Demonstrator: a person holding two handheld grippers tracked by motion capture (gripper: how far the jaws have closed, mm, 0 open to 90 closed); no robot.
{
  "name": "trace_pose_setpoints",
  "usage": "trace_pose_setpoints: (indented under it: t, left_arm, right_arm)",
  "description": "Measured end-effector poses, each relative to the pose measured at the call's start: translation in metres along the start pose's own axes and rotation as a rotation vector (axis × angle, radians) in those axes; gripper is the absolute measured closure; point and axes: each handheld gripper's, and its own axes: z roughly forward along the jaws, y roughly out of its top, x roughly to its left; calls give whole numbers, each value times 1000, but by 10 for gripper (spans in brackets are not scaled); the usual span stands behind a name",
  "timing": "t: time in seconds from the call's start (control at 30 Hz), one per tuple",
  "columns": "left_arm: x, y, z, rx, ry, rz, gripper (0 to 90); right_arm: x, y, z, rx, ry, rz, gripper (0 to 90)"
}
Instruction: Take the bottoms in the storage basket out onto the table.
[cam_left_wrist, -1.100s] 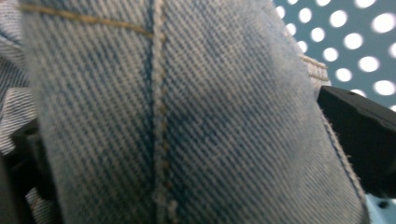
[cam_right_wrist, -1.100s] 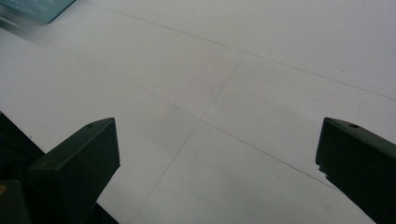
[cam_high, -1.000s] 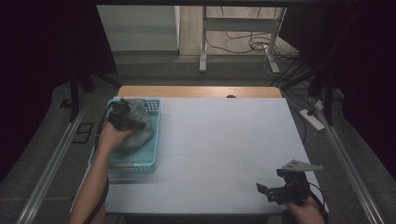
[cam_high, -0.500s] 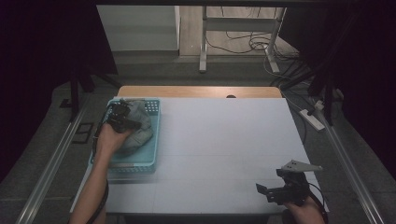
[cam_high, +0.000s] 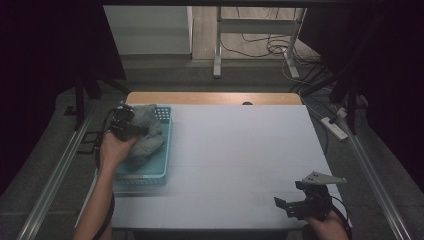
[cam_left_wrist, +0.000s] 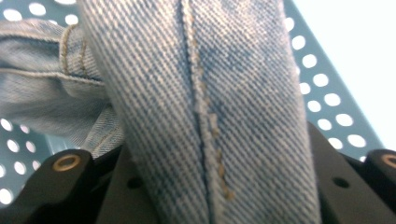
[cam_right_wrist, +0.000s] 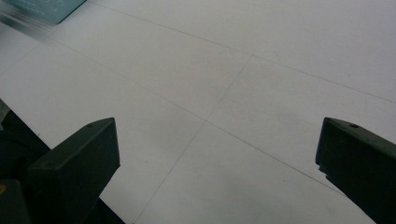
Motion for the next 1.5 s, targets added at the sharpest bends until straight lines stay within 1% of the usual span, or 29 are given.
trace_pose_setpoints:
  t: [0.1, 0.13, 0.2, 0.23, 0.27, 0.3, 0.37, 0.4, 0.47, 0.53, 0.57, 0.6, 0.63, 0.73, 0.77, 0.8, 0.83, 0.87, 0.9, 1.0, 1.03, 1.17, 1.37, 1.4, 1.47, 1.5]
  left_arm:
    - [-5, 1, -10, -32, -1, 27, 668]
    - [-5, 1, -10, -32, -1, 27, 668]
    - [-8, 2, -15, -49, -5, 36, 669]
    - [-10, 3, -20, -67, -8, 44, 668]
    - [-10, 3, -20, -67, -8, 44, 669]
    - [-11, 3, -26, -85, -9, 48, 668]
    - [-11, 3, -28, -94, -9, 49, 668]
    - [-12, 3, -34, -112, -13, 50, 668]
    - [-12, 3, -37, -119, -15, 51, 668]
    - [-13, 3, -46, -146, -25, 54, 667]
    - [-13, 3, -46, -146, -25, 54, 668]
    - [-15, 3, -52, -163, -30, 59, 667]
    - [-15, 3, -52, -163, -30, 59, 667]
    - [-19, 4, -60, -185, -29, 70, 667]
    - [-22, 5, -64, -198, -27, 75, 668]
    - [-22, 5, -64, -198, -27, 75, 667]
    - [-24, 6, -68, -212, -27, 82, 667]
    - [-24, 6, -68, -212, -27, 82, 667]
    - [-26, 6, -72, -224, -27, 86, 667]
    - [-28, 7, -76, -235, -31, 91, 667]
    - [-30, 7, -78, -245, -32, 95, 667]
    - [-33, 8, -82, -255, -37, 104, 667]
    - [-44, 11, -89, -282, -55, 125, 668]
    - [-44, 11, -89, -282, -55, 125, 668]
    - [-49, 12, -93, -297, -61, 144, 668]
    - [-49, 12, -93, -297, -61, 144, 667]
  right_arm:
    - [0, 0, 0, -2, 4, -1, 0]
    - [0, 0, 0, -2, 5, 0, 0]
    - [0, 0, -1, -3, 5, 0, 0]
    - [-1, 0, -1, -4, 6, 0, 0]
    - [-1, 0, -1, -4, 6, 0, 0]
    - [-1, 0, -1, -5, 7, 0, 0]
    - [-1, 0, -1, -6, 8, -1, 0]
    - [-1, 0, -1, -6, 9, -2, 0]
    - [-1, 0, -1, -6, 9, -2, 0]
    - [-1, 0, -1, -7, 10, -1, 0]
    - [-1, 0, -1, -7, 11, -1, 0]
    - [-1, 0, -1, -7, 12, 0, 0]
    - [-1, 0, -1, -7, 12, 0, 0]
    - [-1, 0, -1, -7, 12, -1, 0]
    - [-1, 0, -1, -6, 12, -2, 0]
    - [-1, 0, -1, -6, 12, -2, 0]
    - [-1, 0, -1, -6, 13, -2, 0]
    - [-1, 0, -1, -6, 13, -2, 0]
    - [-1, 0, -1, -5, 13, -2, 0]
    - [-1, -1, -1, -6, 13, -2, 0]
    - [-1, -1, -1, -6, 13, -2, 0]
    - [-1, -1, -1, -8, 17, 0, 0]
    - [-2, -1, -2, -11, 19, 1, 0]
    - [-2, -1, -2, -11, 19, 1, 0]
    - [-2, -1, -2, -11, 19, 0, 0]
    - [-2, -1, -2, -11, 19, 0, 0]
